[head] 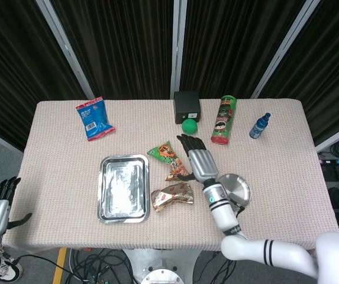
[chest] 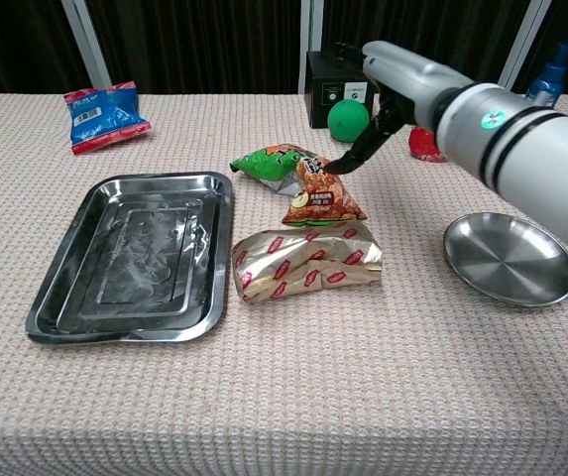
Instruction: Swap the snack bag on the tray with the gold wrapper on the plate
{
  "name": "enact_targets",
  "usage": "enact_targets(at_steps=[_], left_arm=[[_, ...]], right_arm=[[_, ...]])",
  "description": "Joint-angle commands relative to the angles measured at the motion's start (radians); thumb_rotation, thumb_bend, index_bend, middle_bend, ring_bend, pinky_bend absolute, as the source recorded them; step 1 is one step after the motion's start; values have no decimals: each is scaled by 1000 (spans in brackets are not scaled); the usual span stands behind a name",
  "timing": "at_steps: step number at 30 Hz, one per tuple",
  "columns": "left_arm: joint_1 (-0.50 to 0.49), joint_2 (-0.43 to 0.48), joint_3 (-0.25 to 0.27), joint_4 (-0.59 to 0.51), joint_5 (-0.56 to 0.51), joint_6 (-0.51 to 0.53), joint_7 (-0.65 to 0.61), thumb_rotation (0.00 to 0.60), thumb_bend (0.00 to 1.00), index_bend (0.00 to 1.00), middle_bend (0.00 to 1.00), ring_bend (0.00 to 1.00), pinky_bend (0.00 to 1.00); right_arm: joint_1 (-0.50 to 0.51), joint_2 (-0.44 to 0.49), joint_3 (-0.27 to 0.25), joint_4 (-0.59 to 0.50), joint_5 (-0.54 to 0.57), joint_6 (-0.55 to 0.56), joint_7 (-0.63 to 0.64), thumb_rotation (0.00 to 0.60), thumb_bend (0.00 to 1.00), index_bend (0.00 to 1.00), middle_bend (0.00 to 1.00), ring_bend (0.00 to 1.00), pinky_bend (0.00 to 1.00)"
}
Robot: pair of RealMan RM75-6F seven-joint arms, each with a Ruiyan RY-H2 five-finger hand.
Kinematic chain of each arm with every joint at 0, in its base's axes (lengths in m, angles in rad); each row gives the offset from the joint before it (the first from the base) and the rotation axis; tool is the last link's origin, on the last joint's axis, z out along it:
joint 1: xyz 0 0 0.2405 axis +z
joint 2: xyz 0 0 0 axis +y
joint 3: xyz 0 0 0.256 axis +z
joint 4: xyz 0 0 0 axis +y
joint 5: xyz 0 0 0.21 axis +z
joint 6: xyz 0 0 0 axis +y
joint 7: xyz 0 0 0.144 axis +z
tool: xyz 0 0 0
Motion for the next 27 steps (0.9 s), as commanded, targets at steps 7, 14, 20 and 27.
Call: enact_targets(at_steps=[7,14,20,27], left_arm=[[9,-9,2,41,3,-16,-54,600,148,42,50,0,78],[15,-20,5,76,3,-30,-81,600,149,42,50,0,78],[17,-24,4,87,5,-37,-88,600,149,42,50,0,78],[18,-28,3,92,6,-46,-87,600,148,42,50,0,78]], right_arm=[[139,-161,66,194,241,-27,-116,600,0,0,21,0,0],[165,-201,59,257,286,-70,-93,600,56,0,42,0,0],[177,-221,55,301,265,-79,-54,600,146,25,156,24,215],[181,-239,50,332,299,-91,-48,600,291,415,388,360,566]])
